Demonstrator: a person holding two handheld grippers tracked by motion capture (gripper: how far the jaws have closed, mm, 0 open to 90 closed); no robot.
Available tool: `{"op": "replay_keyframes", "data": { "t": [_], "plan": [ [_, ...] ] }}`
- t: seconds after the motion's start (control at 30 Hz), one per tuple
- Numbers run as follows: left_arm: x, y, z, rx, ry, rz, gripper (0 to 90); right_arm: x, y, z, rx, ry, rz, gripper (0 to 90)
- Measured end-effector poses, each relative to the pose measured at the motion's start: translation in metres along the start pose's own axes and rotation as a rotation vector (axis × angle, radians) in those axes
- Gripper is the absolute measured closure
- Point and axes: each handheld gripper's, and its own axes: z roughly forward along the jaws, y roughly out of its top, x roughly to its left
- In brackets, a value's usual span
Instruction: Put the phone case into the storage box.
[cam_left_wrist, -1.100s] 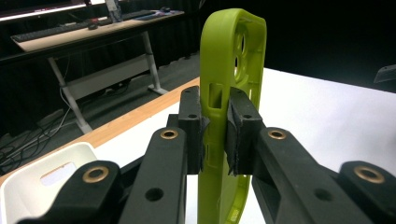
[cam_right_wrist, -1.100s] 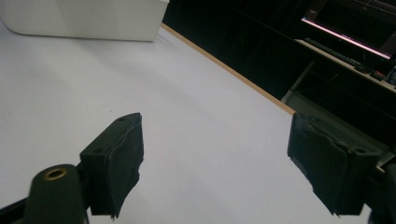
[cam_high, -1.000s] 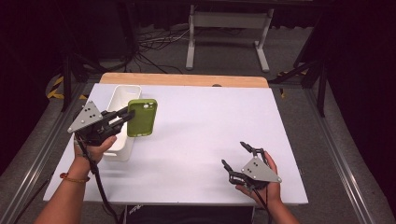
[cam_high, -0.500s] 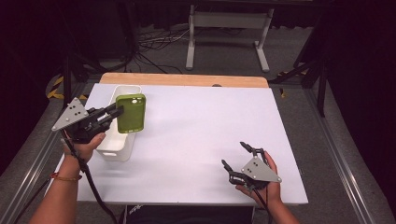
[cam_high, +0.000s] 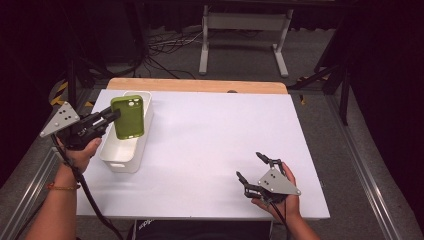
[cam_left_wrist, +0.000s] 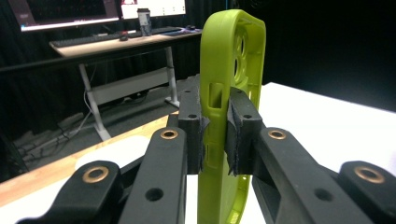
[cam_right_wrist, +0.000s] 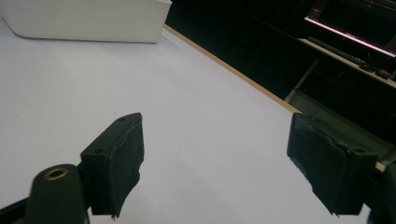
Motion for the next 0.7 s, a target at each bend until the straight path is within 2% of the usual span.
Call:
{"op": "replay_keyframes", "data": {
  "t": [0.07,0.13,0.27,0.4,0.6,0.7],
  "plan": [
    [0.007,-0.001,0.001,0.000,0.018,-0.006,78.9,-0.001,0.000,0.000,-0.004,0.000,0.006,19.8],
    [0.015,-0.002,0.004,-0.003,0.016,-0.017,78.8,-0.002,0.000,0.002,0.001,-0.003,0.011,19.7],
    [0.030,0.000,0.011,0.014,0.023,-0.013,78.8,-0.003,0.000,0.004,0.008,0.002,0.018,19.5],
    [0.050,0.000,0.023,0.016,0.017,-0.014,78.9,-0.004,0.001,0.006,0.015,0.014,0.014,19.3],
    [0.072,-0.007,0.048,0.077,0.025,0.018,78.9,-0.009,0.003,0.008,0.024,0.006,0.022,19.1],
    [0.080,-0.012,0.059,0.097,0.015,0.014,78.8,-0.010,0.005,0.008,0.032,0.012,0.037,19.2]
  ]
}}
